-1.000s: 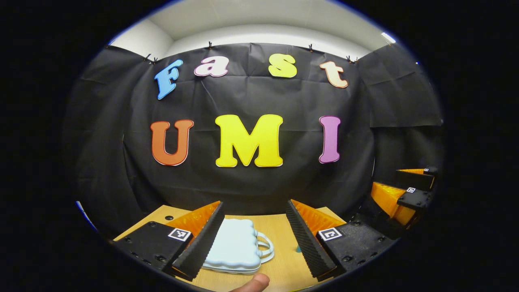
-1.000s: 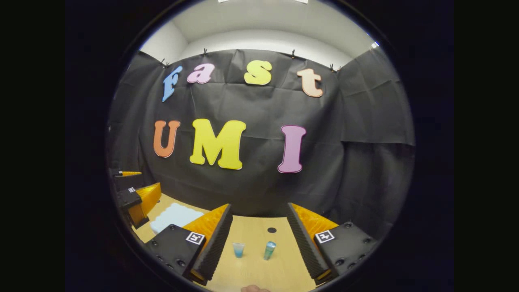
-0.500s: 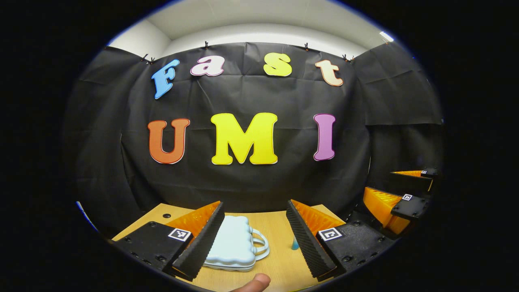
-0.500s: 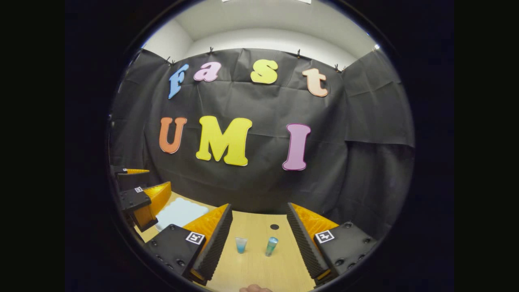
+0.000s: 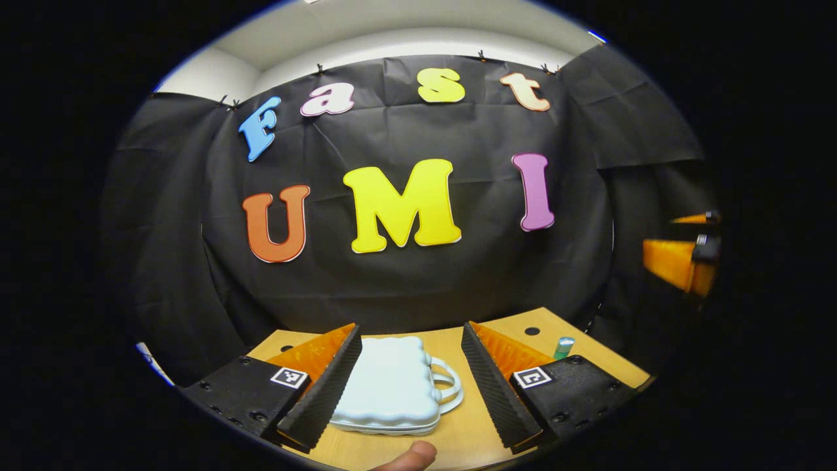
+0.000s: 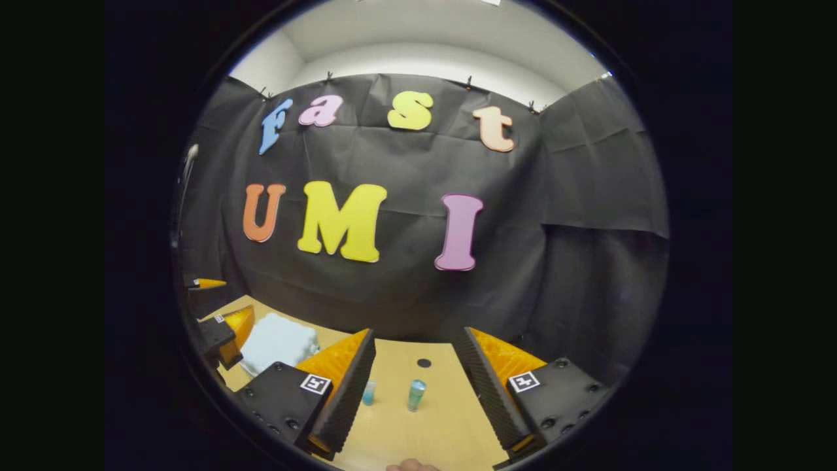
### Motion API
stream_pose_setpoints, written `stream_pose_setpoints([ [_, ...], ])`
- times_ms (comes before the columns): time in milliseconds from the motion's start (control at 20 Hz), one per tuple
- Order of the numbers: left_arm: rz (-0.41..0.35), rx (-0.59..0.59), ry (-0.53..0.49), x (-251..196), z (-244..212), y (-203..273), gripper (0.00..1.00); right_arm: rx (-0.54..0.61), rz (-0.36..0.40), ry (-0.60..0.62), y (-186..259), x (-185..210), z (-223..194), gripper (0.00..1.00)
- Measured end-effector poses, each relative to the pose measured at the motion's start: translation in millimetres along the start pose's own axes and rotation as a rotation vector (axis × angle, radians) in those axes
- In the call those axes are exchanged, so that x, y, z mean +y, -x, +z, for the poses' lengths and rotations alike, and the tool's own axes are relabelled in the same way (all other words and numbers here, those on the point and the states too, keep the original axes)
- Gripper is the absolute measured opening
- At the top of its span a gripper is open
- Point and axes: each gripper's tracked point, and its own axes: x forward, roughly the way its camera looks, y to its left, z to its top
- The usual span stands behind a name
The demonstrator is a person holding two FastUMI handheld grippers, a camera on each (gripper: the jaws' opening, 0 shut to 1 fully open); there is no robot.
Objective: First open the suitcase, pack the skin care products into it, and then close the suitcase.
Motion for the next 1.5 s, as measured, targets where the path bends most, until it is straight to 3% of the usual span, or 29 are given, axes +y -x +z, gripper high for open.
stream_pose_setpoints([
  [300,-0.005,0.094,-0.258,-13,-87,-39,0.99,0.031,-0.156,0.026,-17,-88,-19,0.80],
  [450,-0.009,0.127,-0.424,-27,-121,-58,0.94,0.075,-0.180,0.026,-22,-106,-38,0.80],
  [500,-0.004,0.121,-0.488,-29,-126,-62,0.99,0.088,-0.177,0.027,-24,-107,-44,0.80],
  [900,-0.022,0.159,-0.957,-60,-172,-105,0.97,0.124,-0.067,-0.010,-46,-95,-75,0.80],
  [1250,-0.009,0.290,-1.199,-72,-215,-126,0.95,0.170,-0.028,-0.107,-76,-125,-106,0.80],
  [1350,-0.004,0.315,-1.230,-69,-216,-131,0.78,0.184,-0.014,-0.108,-80,-130,-116,0.80],
  [1400,0.005,0.322,-1.243,-67,-214,-135,0.65,0.188,-0.009,-0.101,-82,-131,-120,0.80],
  [1500,0.000,0.328,-1.261,-71,-213,-135,0.54,0.194,-0.003,-0.087,-84,-133,-124,0.80],
])
